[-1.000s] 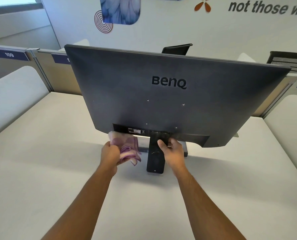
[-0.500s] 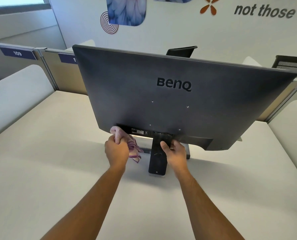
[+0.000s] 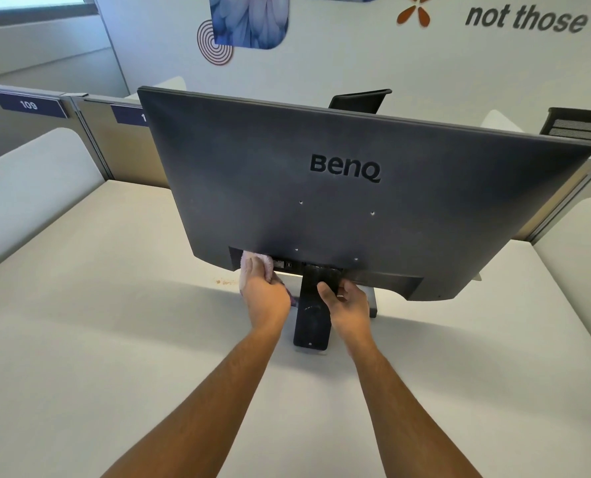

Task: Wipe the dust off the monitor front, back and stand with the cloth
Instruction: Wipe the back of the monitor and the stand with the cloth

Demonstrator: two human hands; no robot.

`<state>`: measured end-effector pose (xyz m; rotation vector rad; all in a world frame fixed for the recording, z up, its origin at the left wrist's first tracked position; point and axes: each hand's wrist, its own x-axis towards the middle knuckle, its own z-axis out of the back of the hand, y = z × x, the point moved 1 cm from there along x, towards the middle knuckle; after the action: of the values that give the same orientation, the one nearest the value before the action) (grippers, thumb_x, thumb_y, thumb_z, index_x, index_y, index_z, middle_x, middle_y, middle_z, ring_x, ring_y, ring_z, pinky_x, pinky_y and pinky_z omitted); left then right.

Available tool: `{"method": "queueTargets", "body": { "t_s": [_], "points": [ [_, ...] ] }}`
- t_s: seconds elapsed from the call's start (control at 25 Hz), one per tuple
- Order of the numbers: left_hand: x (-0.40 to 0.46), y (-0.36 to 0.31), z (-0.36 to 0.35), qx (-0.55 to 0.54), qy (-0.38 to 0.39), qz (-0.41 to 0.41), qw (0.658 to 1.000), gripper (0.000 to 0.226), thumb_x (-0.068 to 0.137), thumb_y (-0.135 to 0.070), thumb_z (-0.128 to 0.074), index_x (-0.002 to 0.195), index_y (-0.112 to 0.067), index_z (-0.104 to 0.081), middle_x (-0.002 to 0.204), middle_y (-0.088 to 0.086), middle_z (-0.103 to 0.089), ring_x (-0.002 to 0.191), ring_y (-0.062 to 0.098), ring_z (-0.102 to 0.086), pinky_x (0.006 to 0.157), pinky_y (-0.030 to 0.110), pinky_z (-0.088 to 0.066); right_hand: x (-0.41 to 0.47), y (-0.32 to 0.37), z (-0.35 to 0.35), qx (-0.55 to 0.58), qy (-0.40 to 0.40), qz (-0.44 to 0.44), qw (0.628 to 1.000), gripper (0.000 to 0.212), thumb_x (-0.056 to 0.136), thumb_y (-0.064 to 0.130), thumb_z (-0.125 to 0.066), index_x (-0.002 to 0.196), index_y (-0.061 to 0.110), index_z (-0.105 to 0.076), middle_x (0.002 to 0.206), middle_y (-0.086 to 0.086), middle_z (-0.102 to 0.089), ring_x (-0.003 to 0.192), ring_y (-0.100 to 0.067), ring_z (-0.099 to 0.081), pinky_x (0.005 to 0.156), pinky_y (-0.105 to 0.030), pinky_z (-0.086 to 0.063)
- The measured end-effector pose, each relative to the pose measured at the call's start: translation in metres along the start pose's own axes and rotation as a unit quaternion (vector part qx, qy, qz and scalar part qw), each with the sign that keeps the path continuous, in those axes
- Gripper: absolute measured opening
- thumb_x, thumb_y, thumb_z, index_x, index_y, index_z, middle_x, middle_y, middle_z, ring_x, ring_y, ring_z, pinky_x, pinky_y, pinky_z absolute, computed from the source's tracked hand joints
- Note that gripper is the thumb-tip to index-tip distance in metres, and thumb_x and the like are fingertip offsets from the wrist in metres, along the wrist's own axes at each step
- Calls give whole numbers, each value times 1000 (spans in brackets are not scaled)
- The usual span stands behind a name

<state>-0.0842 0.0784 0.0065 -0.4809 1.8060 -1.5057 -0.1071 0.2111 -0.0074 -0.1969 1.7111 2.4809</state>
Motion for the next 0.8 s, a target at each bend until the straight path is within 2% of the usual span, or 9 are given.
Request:
{"method": "queueTargets", "body": {
  "t_s": [0.12,0.24,0.4,0.52,0.6,0.64,0.68,0.72,0.8],
  "points": [
    [-5,4,6,20,38,-43,998,27,102,-39,-39,115,-27,-60,105,12,-64,96,33,-66,57,26,-58,-1,-1,0,0,0,5,1000,40,87,45,-65,119,21,-59,126,-2,-65,116,-24,-59,98,-41,-47],
    [-7,4,10,-5,75,-5,997,54,91,-55,-43,131,-21,-54,106,10,-66,92,30,-66,48,20,-52,-1,-1,0,8,3,12,1000,31,87,46,-64,110,27,-56,124,-1,-65,115,-24,-60,97,-40,-47],
    [-8,0,13,41,104,-26,993,71,75,-67,-38,125,-20,-56,101,9,-66,89,26,-67,52,21,-53,-1,-1,1,11,2,16,1000,26,87,45,-64,105,31,-52,124,-1,-66,115,-24,-60,98,-41,-47],
    [-7,-3,18,132,118,-43,983,66,78,-66,-34,117,-19,-59,102,10,-66,96,30,-66,71,30,-59,-1,-2,0,13,3,21,1000,28,88,44,-64,108,27,-55,123,-2,-66,113,-23,-60,97,-39,-47],
    [-6,-5,18,217,130,-118,960,46,96,-49,-41,124,-17,-58,119,14,-64,106,33,-63,88,41,-56,0,-4,1,16,7,30,999,28,88,45,-64,107,26,-56,120,-2,-67,107,-19,-60,91,-34,-46],
    [-6,-4,16,273,137,-173,936,32,101,-28,-46,130,-17,-56,128,11,-61,112,31,-61,94,39,-53,0,-4,1,18,9,34,999,27,88,45,-64,106,27,-56,118,-1,-67,104,-17,-59,88,-32,-45],
    [-9,-3,11,323,141,-217,910,37,98,-13,-48,134,-17,-53,131,9,-59,115,28,-59,96,34,-50,0,-5,2,21,12,37,999,27,88,45,-64,106,27,-56,117,-1,-67,103,-16,-59,86,-30,-44],
    [-11,1,6,353,141,-232,895,41,95,-8,-49,135,-19,-52,130,7,-58,112,26,-59,93,30,-48,0,-5,2,23,13,39,999,29,88,46,-64,109,26,-58,117,-1,-68,103,-16,-60,86,-29,-44],
    [-13,7,-1,383,121,-204,893,32,98,-13,-49,129,-21,-53,121,7,-61,101,19,-59,90,25,-48,0,-4,1,26,13,40,999,35,88,46,-64,115,23,-60,118,-1,-68,106,-19,-62,86,-29,-45]
  ]
}}
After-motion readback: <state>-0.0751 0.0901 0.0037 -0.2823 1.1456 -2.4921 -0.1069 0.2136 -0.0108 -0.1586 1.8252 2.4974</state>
